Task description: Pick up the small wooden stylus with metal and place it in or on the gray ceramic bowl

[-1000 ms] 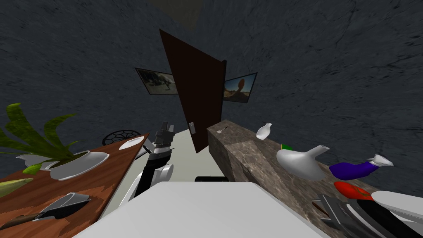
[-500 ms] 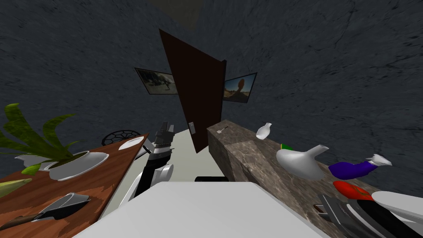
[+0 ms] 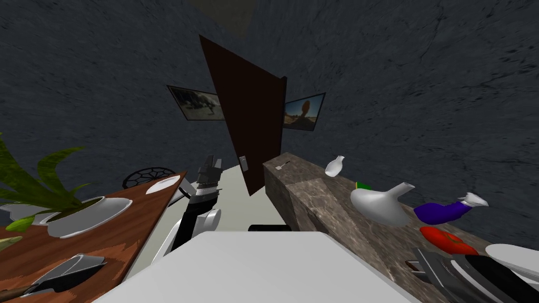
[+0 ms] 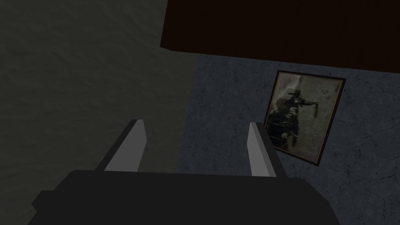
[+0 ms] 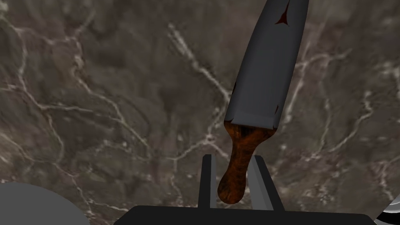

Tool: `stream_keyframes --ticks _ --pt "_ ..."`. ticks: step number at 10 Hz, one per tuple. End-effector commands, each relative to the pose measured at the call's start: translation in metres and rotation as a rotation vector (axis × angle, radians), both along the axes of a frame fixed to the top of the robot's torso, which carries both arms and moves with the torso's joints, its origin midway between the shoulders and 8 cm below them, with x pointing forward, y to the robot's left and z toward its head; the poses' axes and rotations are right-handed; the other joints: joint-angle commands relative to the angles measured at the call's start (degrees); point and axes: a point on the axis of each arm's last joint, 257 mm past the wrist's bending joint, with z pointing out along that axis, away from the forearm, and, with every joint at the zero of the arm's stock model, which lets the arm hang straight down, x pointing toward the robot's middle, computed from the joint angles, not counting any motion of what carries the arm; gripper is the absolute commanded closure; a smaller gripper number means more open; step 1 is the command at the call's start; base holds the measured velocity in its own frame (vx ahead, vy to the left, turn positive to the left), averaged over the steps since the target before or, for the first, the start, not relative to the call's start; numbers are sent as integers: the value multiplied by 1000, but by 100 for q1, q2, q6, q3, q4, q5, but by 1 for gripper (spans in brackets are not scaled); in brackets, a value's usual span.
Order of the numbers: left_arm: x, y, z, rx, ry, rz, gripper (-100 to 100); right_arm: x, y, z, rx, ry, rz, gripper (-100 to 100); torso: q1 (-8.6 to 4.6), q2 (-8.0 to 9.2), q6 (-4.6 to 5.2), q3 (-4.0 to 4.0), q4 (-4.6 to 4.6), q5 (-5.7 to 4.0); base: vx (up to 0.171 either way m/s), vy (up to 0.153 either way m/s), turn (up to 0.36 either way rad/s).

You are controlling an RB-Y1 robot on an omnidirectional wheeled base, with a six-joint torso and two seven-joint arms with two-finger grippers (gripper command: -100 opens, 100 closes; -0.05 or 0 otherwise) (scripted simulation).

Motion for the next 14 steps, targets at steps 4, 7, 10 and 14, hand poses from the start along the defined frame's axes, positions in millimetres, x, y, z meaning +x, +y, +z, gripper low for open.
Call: stream_keyframes --ticks 4,7,10,14 --pt "0 0 0 0 0 0 0 -3 -15 9 3 1 -2 100 9 -1 -4 -1 0 1 10 24 -5" --pt "0 0 0 0 0 0 0 -10 -27 15 1 6 -14 100 17 0 -4 0 0 3 8 40 1" --pt "0 0 0 0 0 0 0 -14 -31 17 0 8 -18 0 7 1 -4 0 0 1 4 16 1" --pt "0 0 0 0 0 0 0 33 -36 38 -7 -70 -18 100 9 44 0 26 11 4 -104 19 -14"
